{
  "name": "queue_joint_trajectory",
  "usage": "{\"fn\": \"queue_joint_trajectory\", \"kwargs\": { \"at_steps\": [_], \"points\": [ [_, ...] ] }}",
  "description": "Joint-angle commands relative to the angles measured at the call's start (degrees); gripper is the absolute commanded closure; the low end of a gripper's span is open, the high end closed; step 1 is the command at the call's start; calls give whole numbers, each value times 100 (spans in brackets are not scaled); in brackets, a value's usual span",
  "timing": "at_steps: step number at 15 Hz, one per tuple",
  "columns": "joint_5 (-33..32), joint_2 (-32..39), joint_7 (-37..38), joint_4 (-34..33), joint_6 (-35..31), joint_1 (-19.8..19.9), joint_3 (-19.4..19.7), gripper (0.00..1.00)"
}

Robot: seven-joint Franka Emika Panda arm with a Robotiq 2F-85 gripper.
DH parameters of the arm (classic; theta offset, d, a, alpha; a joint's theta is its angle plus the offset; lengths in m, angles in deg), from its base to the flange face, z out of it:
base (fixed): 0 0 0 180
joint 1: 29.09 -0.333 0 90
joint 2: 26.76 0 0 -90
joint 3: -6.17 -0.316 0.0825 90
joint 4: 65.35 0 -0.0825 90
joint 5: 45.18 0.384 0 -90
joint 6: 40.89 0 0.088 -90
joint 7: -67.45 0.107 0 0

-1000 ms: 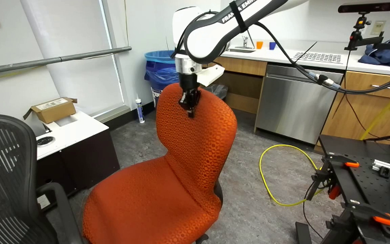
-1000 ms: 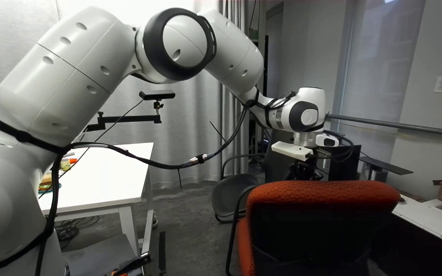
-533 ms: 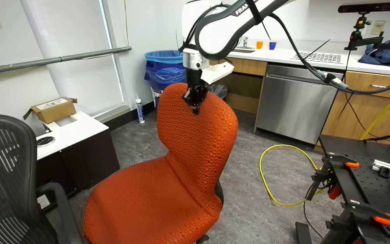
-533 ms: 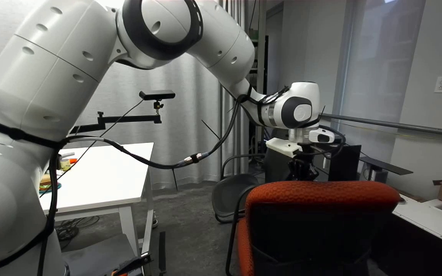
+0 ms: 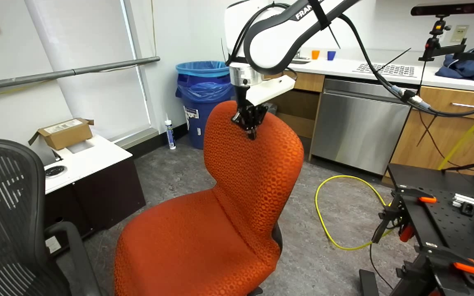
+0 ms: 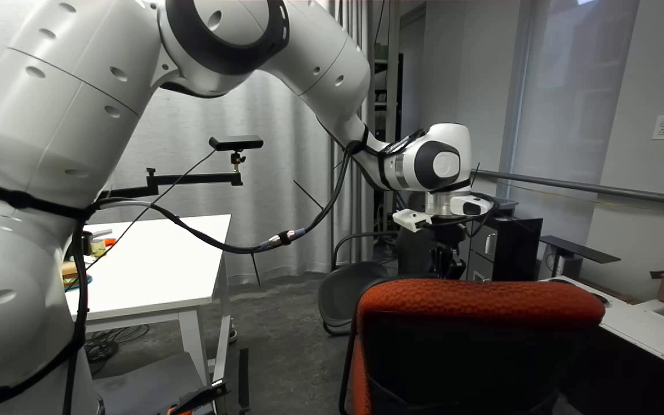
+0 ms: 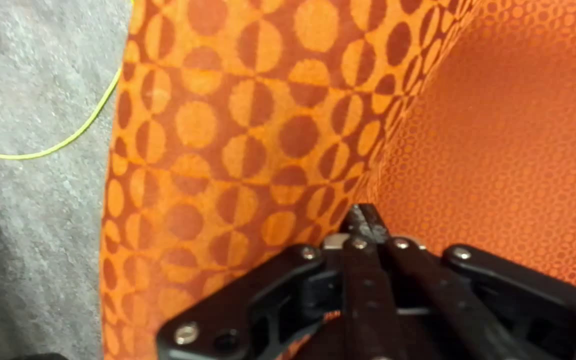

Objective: Move the orange chair towards you

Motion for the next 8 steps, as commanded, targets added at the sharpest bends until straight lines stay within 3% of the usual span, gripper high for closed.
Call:
{"fn": "queue_joint_trajectory", "kwargs": {
  "at_steps": [1,8],
  "points": [
    [-176,-286,517,369,630,-102,178,100],
    [16,-273,1006,255,1384,-1,70,100]
  ]
}}
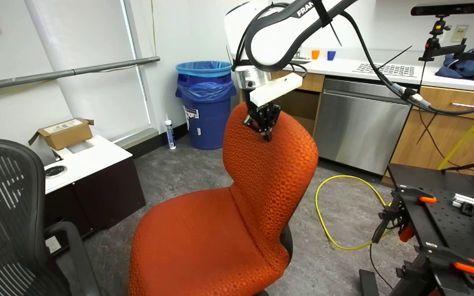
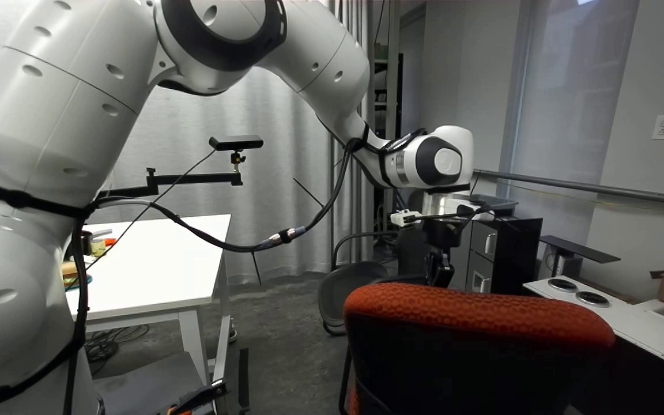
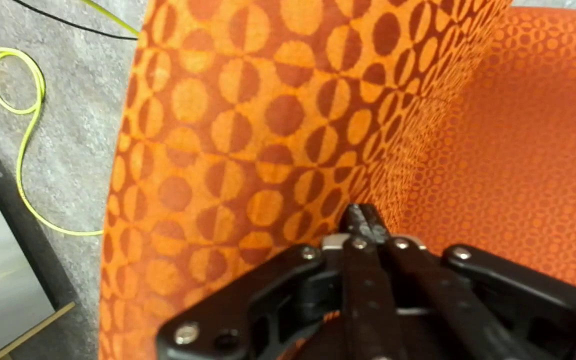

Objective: Move the orange chair towards you

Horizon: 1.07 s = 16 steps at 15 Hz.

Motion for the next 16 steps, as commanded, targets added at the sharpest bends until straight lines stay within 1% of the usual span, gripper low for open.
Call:
{"fn": "queue_joint_trajectory", "kwargs": {
  "at_steps": [1,5,7,8,9,10,12,13,14,15,16],
  "points": [
    [96,-210,303,226,490,49,-31,100],
    [364,-209,385,172,779,121,-112,100],
    [454,-203,353,127,976,142,-136,100],
    [576,-209,291,126,971,180,-175,100],
    [563,-212,233,127,1018,180,-172,100],
    [525,-233,74,187,872,196,-183,100],
    [380,-275,-215,352,324,193,-193,100],
    [293,-298,-477,436,38,195,-198,74],
    [176,-313,-673,512,-239,178,-174,73],
    [8,-314,-858,607,-596,153,-132,68],
    [-131,-445,-866,51,-102,-1,-153,59]
  ]
}}
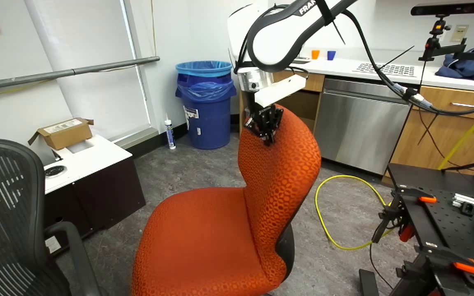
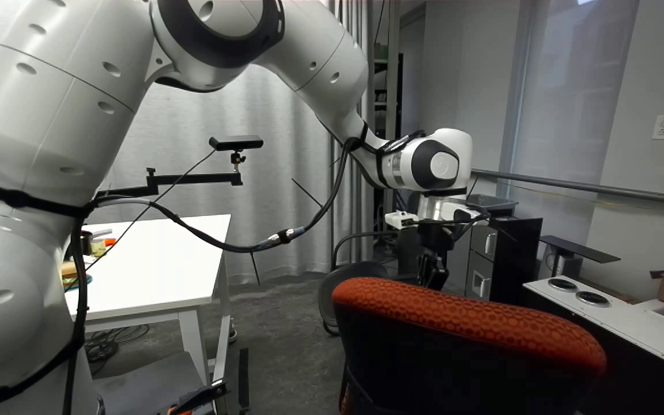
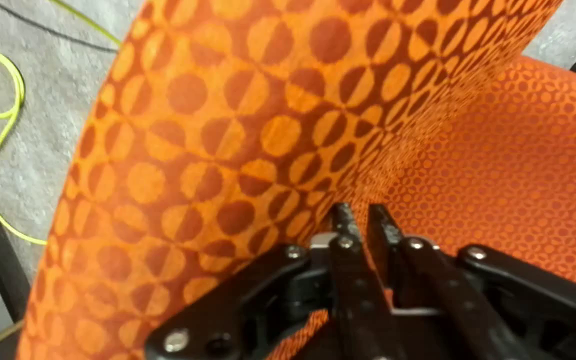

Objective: Move the orange chair towards you

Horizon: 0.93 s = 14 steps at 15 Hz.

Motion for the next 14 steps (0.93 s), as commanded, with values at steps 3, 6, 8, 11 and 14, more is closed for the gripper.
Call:
{"fn": "queue_joint_trajectory", "kwargs": {
  "at_steps": [3,6,8,11,14],
  "points": [
    [-605,-81,-898,-1151,221,-111,-178,37],
    [-375,218,-1826,-1851,185,40,-480,64],
    [-246,382,-2215,-2013,206,104,-593,61],
    [-61,611,-2602,-1990,195,235,-657,85],
    [44,705,-2731,-1714,215,342,-624,100]
  ]
}}
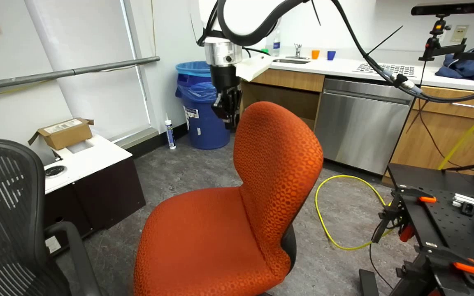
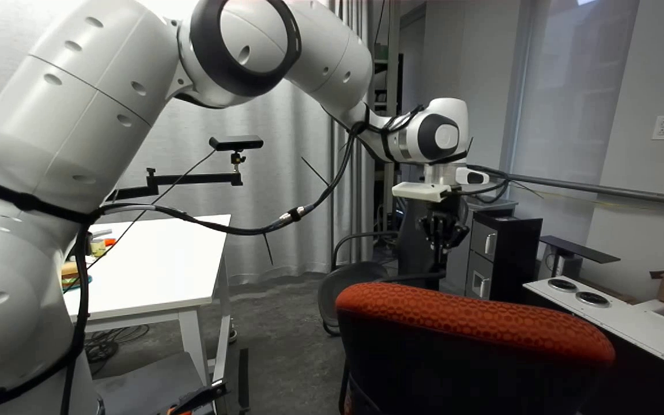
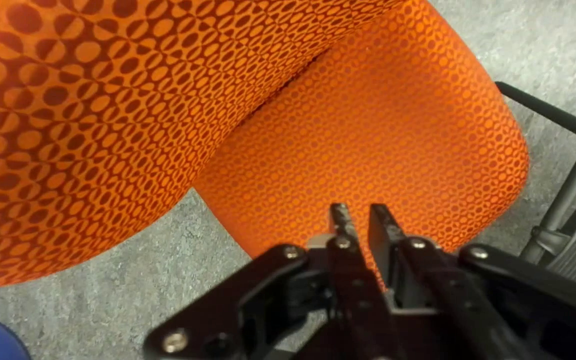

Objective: Move the orange chair towards you

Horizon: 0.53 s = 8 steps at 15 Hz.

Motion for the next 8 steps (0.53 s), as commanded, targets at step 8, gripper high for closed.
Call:
{"fn": "queue_joint_trajectory", "kwargs": {
  "at_steps": [8],
  "points": [
    [357,-581,-4,1366,259,195,-97,100]
  ]
}}
